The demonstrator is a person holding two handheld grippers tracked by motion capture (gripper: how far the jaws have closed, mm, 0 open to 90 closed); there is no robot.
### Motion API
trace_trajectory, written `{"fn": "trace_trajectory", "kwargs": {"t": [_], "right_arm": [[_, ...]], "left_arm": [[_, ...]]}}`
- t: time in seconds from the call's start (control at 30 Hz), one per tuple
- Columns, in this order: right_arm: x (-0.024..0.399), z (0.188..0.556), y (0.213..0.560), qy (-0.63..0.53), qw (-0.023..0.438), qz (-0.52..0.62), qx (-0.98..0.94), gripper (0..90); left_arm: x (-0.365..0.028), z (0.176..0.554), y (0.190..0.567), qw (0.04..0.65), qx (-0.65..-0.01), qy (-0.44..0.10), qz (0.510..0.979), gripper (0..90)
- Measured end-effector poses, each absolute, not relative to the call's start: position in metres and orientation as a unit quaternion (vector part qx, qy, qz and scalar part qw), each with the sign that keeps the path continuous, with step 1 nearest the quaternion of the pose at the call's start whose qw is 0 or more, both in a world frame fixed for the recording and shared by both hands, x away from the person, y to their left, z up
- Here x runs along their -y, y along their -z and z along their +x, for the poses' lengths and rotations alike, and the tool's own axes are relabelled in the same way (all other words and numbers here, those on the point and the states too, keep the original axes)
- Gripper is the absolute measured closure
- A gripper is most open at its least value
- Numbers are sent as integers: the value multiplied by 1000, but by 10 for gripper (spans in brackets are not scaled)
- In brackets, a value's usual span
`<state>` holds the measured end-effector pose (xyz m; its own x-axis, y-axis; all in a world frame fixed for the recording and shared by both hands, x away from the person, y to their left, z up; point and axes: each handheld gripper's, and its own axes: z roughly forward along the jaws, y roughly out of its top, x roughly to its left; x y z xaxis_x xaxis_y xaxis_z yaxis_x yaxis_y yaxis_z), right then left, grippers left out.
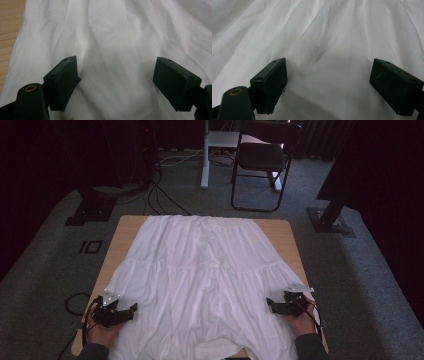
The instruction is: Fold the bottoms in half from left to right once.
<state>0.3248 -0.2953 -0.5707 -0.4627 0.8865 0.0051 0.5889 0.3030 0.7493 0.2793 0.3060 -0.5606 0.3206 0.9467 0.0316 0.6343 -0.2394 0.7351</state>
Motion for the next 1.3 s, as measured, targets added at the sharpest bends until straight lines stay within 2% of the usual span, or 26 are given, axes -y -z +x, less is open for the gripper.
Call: {"fn": "trace_trajectory", "kwargs": {"t": [0.2,0.27,0.33,0.37,0.4,0.43,0.5,0.53,0.7,1.0,1.03,1.07,1.1,1.13,1.17,1.2,1.23,1.27,1.3], "right_arm": [[295,325,571,-353,211,474,-779,137],[295,325,571,-353,211,474,-779,137],[295,325,571,-353,211,474,-779,137],[295,325,571,-353,211,474,-779,137],[295,325,571,-353,211,474,-779,137],[295,325,571,-353,211,474,-779,137],[295,325,571,-353,211,474,-779,138],[295,325,571,-353,211,474,-779,137],[295,325,571,-353,211,474,-779,137],[295,324,571,-353,211,474,-779,138],[295,324,571,-353,211,474,-779,139],[295,324,571,-353,211,474,-778,140],[295,324,571,-353,211,475,-778,140],[295,324,571,-353,211,475,-778,142],[295,324,571,-353,211,475,-778,142],[296,323,571,-354,212,476,-776,174],[297,322,570,-355,213,477,-776,239],[297,322,570,-355,213,477,-776,239],[298,320,568,-354,212,478,-775,348]], "left_arm": [[-304,274,546,319,-526,-257,745,222],[-308,273,536,323,-523,-271,741,221],[-317,278,531,326,-525,-263,741,221],[-321,282,531,323,-532,-251,742,179],[-325,287,532,313,-537,-248,744,99],[-329,290,535,300,-541,-255,743,99],[-334,297,542,285,-563,-252,734,25],[-338,303,549,271,-582,-249,725,21],[-340,305,557,266,-598,-249,714,0],[-346,299,558,275,-597,-243,713,18],[-345,297,556,276,-594,-243,715,48],[-344,294,553,282,-586,-242,720,143],[-342,291,551,288,-578,-240,725,302],[-342,289,550,292,-573,-237,728,589],[-341,287,550,296,-571,-235,729,589],[-341,287,550,299,-571,-233,728,726],[-342,287,550,302,-572,-230,727,778],[-343,287,550,304,-572,-227,727,778],[-344,288,550,306,-571,-224,728,818]]}}
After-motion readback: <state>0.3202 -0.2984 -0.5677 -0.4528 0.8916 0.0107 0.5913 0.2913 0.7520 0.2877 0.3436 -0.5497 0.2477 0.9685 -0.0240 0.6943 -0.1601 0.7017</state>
